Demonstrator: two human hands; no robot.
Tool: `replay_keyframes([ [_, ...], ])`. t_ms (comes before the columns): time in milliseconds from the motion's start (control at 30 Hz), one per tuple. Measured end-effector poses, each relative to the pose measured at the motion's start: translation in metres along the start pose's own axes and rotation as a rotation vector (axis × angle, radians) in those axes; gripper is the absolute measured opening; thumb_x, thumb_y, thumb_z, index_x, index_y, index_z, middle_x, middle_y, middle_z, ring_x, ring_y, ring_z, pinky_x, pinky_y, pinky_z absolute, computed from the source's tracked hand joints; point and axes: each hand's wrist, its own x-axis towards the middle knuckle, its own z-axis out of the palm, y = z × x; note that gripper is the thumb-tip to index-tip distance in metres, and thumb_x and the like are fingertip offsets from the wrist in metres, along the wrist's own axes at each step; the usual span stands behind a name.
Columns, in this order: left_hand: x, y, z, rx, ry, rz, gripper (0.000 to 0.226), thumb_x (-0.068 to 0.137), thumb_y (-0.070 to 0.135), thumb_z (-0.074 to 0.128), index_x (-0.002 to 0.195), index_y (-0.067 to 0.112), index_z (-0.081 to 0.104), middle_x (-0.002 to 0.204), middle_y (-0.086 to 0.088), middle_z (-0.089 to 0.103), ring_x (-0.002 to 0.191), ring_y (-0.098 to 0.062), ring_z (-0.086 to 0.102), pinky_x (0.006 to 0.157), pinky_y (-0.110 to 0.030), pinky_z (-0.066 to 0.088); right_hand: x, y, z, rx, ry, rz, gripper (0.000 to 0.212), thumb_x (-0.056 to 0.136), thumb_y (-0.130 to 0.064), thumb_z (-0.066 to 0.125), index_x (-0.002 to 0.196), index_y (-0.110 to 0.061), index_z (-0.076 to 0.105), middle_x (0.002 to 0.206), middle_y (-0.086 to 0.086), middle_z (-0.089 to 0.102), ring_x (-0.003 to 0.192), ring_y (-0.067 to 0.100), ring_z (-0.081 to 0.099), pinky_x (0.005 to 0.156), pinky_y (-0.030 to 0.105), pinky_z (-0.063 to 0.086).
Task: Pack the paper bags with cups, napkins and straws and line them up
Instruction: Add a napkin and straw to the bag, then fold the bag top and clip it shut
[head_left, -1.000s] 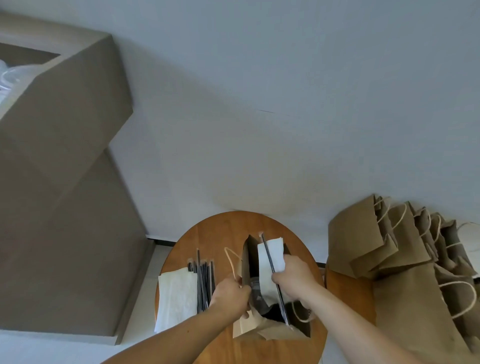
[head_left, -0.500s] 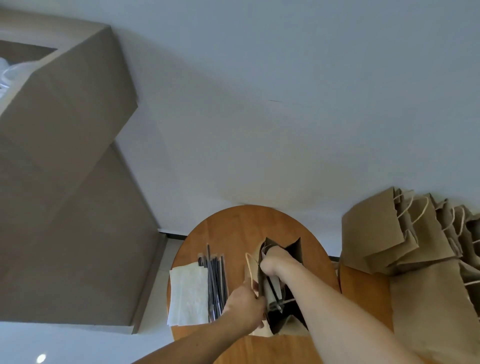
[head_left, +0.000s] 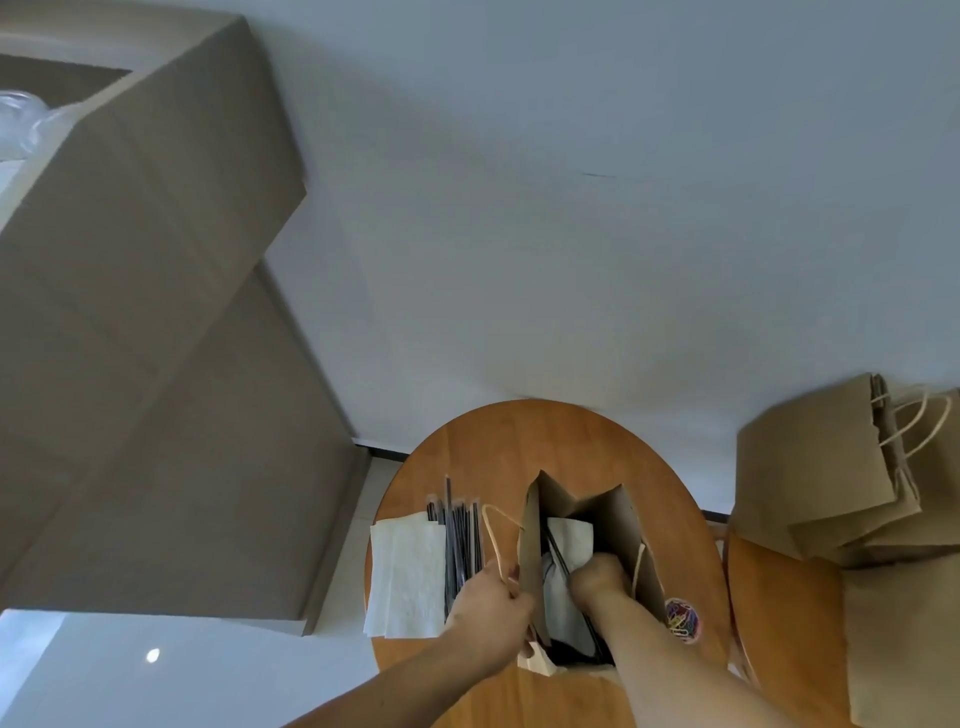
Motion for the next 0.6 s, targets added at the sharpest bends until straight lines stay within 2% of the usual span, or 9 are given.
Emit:
replay_keyframes([
  [100, 0.000, 0.001, 0.003, 0.006, 0.016, 0.015, 0.013, 0.097, 0.023, 0.051, 0.109, 0.022, 0.055, 0.081, -0.006, 0.072, 0.056, -0.013, 0.070, 0.063, -0.030, 0.061, 0.001, 0.003, -0.001, -0.066, 0.030, -0.052, 0.018, 0.098, -0.013, 0.049, 0.107, -0.008, 0.064, 0.106, 0.010, 0.065, 0.096, 0.030, 0.059, 0.089, 0.034, 0.048],
  [200, 0.000, 0.006, 0.004, 0.015, 0.020, 0.034, 0.019, 0.098, 0.023, 0.051, 0.116, 0.020, 0.054, 0.084, -0.006, 0.072, 0.058, -0.013, 0.071, 0.060, -0.024, 0.059, -0.004, 0.002, 0.001, -0.186, 0.073, -0.180, 0.027, 0.096, -0.013, 0.052, 0.121, -0.007, 0.059, 0.121, 0.013, 0.062, 0.112, 0.028, 0.060, 0.083, 0.027, 0.045],
  [300, 0.000, 0.009, 0.005, 0.047, 0.019, 0.049, 0.020, 0.097, 0.024, 0.051, 0.116, 0.017, 0.054, 0.086, -0.007, 0.072, 0.061, -0.014, 0.072, 0.066, -0.029, 0.061, -0.012, 0.004, 0.000, -0.391, 0.176, -0.285, 0.041, 0.096, -0.015, 0.054, 0.135, -0.010, 0.041, 0.132, 0.011, 0.053, 0.120, 0.024, 0.056, 0.097, 0.030, 0.047],
  [400, -0.001, 0.009, 0.005, 0.048, 0.021, 0.054, 0.020, 0.094, 0.021, 0.050, 0.114, 0.019, 0.053, 0.083, -0.008, 0.072, 0.061, -0.015, 0.072, 0.068, -0.033, 0.062, -0.022, 0.002, -0.005, -0.466, 0.235, -0.364, 0.062, 0.096, -0.013, 0.053, 0.148, -0.003, 0.020, 0.144, 0.016, 0.039, 0.129, 0.027, 0.047, 0.107, 0.032, 0.042],
  [467, -0.001, 0.008, 0.003, 0.054, 0.022, 0.064, 0.020, 0.093, 0.022, 0.050, 0.113, 0.020, 0.053, 0.081, -0.007, 0.071, 0.060, -0.015, 0.072, 0.068, -0.034, 0.062, -0.031, -0.002, -0.012, -0.543, 0.255, -0.419, 0.071, 0.094, -0.009, 0.054, 0.151, -0.001, 0.013, 0.146, 0.017, 0.035, 0.134, 0.028, 0.041, 0.111, 0.033, 0.039],
  [533, -0.001, 0.006, 0.002, 0.084, 0.018, 0.073, 0.021, 0.093, 0.025, 0.051, 0.113, 0.022, 0.054, 0.081, -0.006, 0.071, 0.060, -0.013, 0.071, 0.068, -0.032, 0.062, -0.045, -0.008, -0.022, -0.589, 0.262, -0.490, 0.067, 0.092, -0.009, 0.057, 0.149, -0.004, 0.024, 0.144, 0.015, 0.038, 0.133, 0.029, 0.040, 0.111, 0.035, 0.039],
  [600, -0.001, 0.005, 0.002, 0.117, 0.010, 0.076, 0.020, 0.093, 0.028, 0.053, 0.112, 0.025, 0.054, 0.084, -0.005, 0.071, 0.063, -0.013, 0.071, 0.070, -0.034, 0.062, -0.065, -0.013, -0.038, -0.711, 0.308, -0.600, 0.049, 0.091, -0.015, 0.059, 0.138, -0.010, 0.045, 0.138, 0.012, 0.046, 0.129, 0.029, 0.042, 0.109, 0.039, 0.039],
])
